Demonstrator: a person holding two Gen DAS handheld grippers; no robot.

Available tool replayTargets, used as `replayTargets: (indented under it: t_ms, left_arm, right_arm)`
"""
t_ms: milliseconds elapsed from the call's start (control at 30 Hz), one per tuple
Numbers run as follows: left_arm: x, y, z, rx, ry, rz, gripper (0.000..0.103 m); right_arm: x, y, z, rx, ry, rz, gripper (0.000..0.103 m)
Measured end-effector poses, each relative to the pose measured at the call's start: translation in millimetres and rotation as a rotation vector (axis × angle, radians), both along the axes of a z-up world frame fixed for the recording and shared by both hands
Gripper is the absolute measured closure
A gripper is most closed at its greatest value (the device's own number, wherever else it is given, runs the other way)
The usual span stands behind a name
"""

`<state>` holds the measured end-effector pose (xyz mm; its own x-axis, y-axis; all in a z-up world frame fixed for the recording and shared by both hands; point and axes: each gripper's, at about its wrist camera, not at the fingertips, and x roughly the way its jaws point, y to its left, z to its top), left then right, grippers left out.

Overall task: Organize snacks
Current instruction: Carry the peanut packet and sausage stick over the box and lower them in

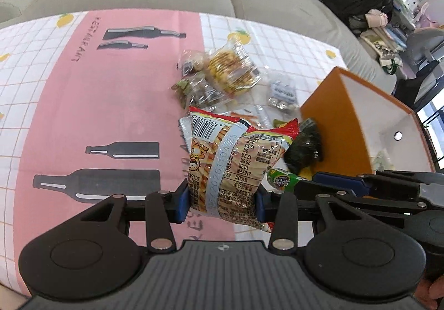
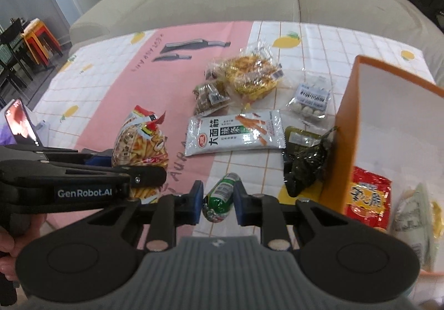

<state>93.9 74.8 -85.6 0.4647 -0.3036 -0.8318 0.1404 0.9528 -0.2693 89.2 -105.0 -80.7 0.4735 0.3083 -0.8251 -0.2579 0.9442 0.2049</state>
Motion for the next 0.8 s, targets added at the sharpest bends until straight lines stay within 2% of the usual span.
replayTargets:
  t_ms: [467,800]
  left_arm:
    - [-25.5,-44.6,49.3,-0.007,-0.104,-0.066,0.054]
    - [-23.5,-100.5,73.8,-0.008,-0.152,-0.196,0.054]
  right_arm:
    - [-44.7,-48.9,54.3,0.056,-0.132,-0.064,0.083]
    - [-57.1,-95.3,75.7,0.044,-0.185,-0.125,0.085]
